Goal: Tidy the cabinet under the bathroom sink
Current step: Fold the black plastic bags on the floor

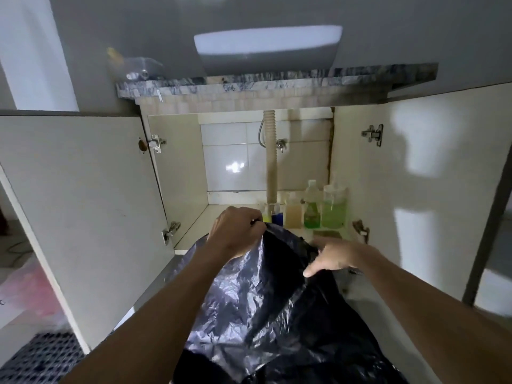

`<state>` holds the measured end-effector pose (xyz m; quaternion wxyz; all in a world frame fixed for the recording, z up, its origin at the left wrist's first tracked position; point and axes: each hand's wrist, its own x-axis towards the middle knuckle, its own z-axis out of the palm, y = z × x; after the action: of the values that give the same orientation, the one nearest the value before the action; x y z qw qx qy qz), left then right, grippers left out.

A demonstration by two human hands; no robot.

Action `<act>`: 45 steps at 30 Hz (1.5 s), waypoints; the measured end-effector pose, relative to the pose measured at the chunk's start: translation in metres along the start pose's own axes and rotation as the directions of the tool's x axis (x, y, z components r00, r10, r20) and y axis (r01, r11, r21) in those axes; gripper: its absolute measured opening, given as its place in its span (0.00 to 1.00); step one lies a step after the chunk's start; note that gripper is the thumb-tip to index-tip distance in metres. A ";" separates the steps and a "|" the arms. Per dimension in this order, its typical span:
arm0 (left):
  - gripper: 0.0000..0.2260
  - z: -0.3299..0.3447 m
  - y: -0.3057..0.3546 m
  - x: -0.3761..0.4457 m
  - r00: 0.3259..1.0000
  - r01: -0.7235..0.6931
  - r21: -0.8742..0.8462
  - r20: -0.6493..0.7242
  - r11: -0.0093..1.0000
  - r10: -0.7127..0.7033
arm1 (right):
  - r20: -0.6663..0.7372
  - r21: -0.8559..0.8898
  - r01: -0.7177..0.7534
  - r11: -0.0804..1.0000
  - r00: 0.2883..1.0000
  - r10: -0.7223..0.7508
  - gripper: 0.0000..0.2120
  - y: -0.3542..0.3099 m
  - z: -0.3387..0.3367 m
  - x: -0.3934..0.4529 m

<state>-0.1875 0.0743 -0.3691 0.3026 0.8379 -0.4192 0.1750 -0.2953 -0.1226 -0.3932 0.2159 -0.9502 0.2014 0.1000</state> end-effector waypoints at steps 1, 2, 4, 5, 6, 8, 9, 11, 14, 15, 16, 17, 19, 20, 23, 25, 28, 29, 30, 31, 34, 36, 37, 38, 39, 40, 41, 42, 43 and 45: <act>0.13 -0.001 -0.002 -0.002 0.999 0.003 0.005 0.034 1.000 -0.003 | -0.017 -0.018 -0.029 0.999 0.999 0.029 0.34 0.003 0.002 0.002; 0.13 -0.002 -0.005 -0.004 0.997 0.005 0.019 0.075 1.000 -0.007 | -0.025 -0.037 -0.035 0.999 0.999 0.034 0.33 0.006 0.001 0.003; 0.11 -0.003 -0.011 -0.006 0.987 0.003 0.056 0.157 0.998 -0.012 | -0.048 -0.075 -0.029 0.997 0.999 0.025 0.24 0.006 -0.006 0.003; 0.10 -0.001 -0.014 -0.006 0.980 -0.003 0.082 0.197 0.997 -0.014 | -0.065 -0.100 -0.022 0.995 0.998 0.016 0.19 0.006 -0.010 0.000; 0.08 0.003 -0.015 -0.004 0.971 -0.015 0.103 0.238 0.995 -0.010 | -0.104 -0.123 -0.025 0.992 0.995 0.012 0.15 0.007 -0.015 -0.001; 0.11 0.017 -0.014 0.005 0.946 -0.076 0.145 0.323 0.986 0.025 | -0.198 -0.168 -0.030 0.985 0.980 -0.004 0.12 0.013 -0.023 0.005; 0.14 0.027 -0.013 0.010 0.931 -0.116 0.183 0.362 0.976 0.043 | -0.229 -0.209 -0.022 0.978 0.973 -0.027 0.13 0.017 -0.025 0.012; 0.18 0.047 -0.011 0.027 0.892 -0.210 0.302 0.449 0.930 0.056 | -0.275 -0.277 -0.038 0.960 0.960 -0.041 0.12 0.027 -0.026 0.029; 0.15 0.075 -0.015 0.054 0.828 -0.272 0.434 0.560 0.859 -0.021 | -0.352 -0.315 -0.134 0.940 0.936 0.016 0.09 0.044 -0.021 0.048; 0.13 0.084 -0.017 0.061 0.822 -0.269 0.470 0.567 0.841 -0.054 | -0.403 -0.329 -0.161 0.931 0.915 0.016 0.08 0.050 -0.019 0.053; 0.11 0.092 -0.019 0.067 0.828 -0.259 0.503 0.555 0.825 -0.079 | -0.466 -0.349 -0.173 0.921 0.885 -0.010 0.07 0.055 -0.018 0.060; 0.09 0.097 -0.020 0.072 0.844 -0.242 0.531 0.528 0.812 -0.094 | -0.534 -0.370 -0.181 0.911 0.844 -0.049 0.06 0.060 -0.016 0.065; 0.08 0.102 -0.019 0.080 0.893 -0.211 0.569 0.444 0.795 -0.080 | -0.665 -0.385 -0.184 0.904 0.735 -0.133 0.06 0.068 -0.013 0.073; 0.07 0.101 -0.019 0.082 0.916 -0.197 0.580 0.396 0.791 -0.062 | -0.717 -0.386 -0.173 0.906 0.675 -0.176 0.06 0.072 -0.013 0.076; 0.06 0.097 -0.021 0.079 0.950 -0.163 0.590 0.310 0.791 -0.036 | -0.779 -0.400 -0.129 0.907 0.570 -0.262 0.05 0.082 -0.009 0.080; 0.06 0.093 -0.024 0.068 0.951 -0.162 0.591 0.306 0.790 -0.034 | -0.780 -0.394 -0.103 0.913 0.563 -0.273 0.06 0.088 -0.005 0.076; 0.06 0.091 -0.025 0.042 0.942 -0.161 0.573 0.333 0.804 -0.049 | -0.713 -0.420 -0.092 0.903 0.649 -0.266 0.05 0.089 0.005 0.055; 0.07 0.094 -0.025 0.030 0.931 -0.166 0.560 0.361 0.812 -0.059 | -0.662 -0.457 -0.099 0.884 0.702 -0.264 0.05 0.090 0.011 0.046; 0.08 0.098 -0.025 0.018 0.916 -0.185 0.546 0.397 0.817 -0.058 | -0.602 -0.507 -0.109 0.855 0.754 -0.262 0.06 0.092 0.017 0.036; 0.10 0.104 -0.024 0.008 0.898 -0.222 0.536 0.438 0.814 -0.044 | -0.537 -0.555 -0.128 0.822 0.809 -0.238 0.06 0.095 0.024 0.027; 0.12 0.120 -0.021 -0.016 0.820 -0.320 0.500 0.572 0.805 -0.029 | -0.302 -0.646 -0.146 0.750 0.951 -0.074 0.07 0.106 0.054 0.004; 0.12 0.137 -0.020 -0.037 0.751 -0.373 0.466 0.659 0.802 -0.034 | -0.170 -0.686 -0.115 0.718 0.985 -0.005 0.06 0.118 0.081 -0.001; 0.12 0.149 -0.021 -0.052 0.711 -0.404 0.455 0.702 0.793 -0.041 | -0.126 -0.701 -0.096 0.707 0.992 0.010 0.08 0.124 0.097 -0.001; 0.13 0.162 -0.021 -0.069 0.672 -0.423 0.448 0.738 0.788 -0.058 | -0.097 -0.708 -0.082 0.702 0.995 0.019 0.11 0.131 0.114 0.000; 0.13 0.176 -0.023 -0.087 0.640 -0.417 0.443 0.763 0.794 -0.090 | -0.086 -0.701 -0.085 0.708 0.996 0.035 0.12 0.138 0.130 0.002; 0.14 0.188 -0.026 -0.105 0.616 -0.391 0.441 0.778 0.808 -0.127 | -0.099 -0.677 -0.108 0.728 0.994 0.055 0.13 0.145 0.145 0.003; 0.16 0.199 -0.029 -0.122 0.593 -0.364 0.441 0.789 0.821 -0.160 | -0.118 -0.634 -0.143 0.760 0.989 0.088 0.14 0.152 0.160 0.006; 0.17 0.209 -0.033 -0.137 0.562 -0.345 0.439 0.805 0.830 -0.193 | -0.122 -0.585 -0.179 0.791 0.984 0.132 0.14 0.158 0.175 0.007; 0.19 0.217 -0.036 -0.151 0.528 -0.336 0.438 0.821 0.834 -0.218 | -0.109 -0.548 -0.210 0.810 0.978 0.180 0.15 0.163 0.190 0.007; 0.22 0.232 -0.041 -0.176 0.471 -0.340 0.433 0.846 0.835 -0.247 | -0.075 -0.526 -0.251 0.812 0.965 0.250 0.15 0.173 0.219 0.002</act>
<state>-0.2485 0.0470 -0.6557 -0.2151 0.8420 -0.4682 -0.1600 -0.3899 -0.1679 -0.6519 -0.0707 -0.9379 0.2893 0.1780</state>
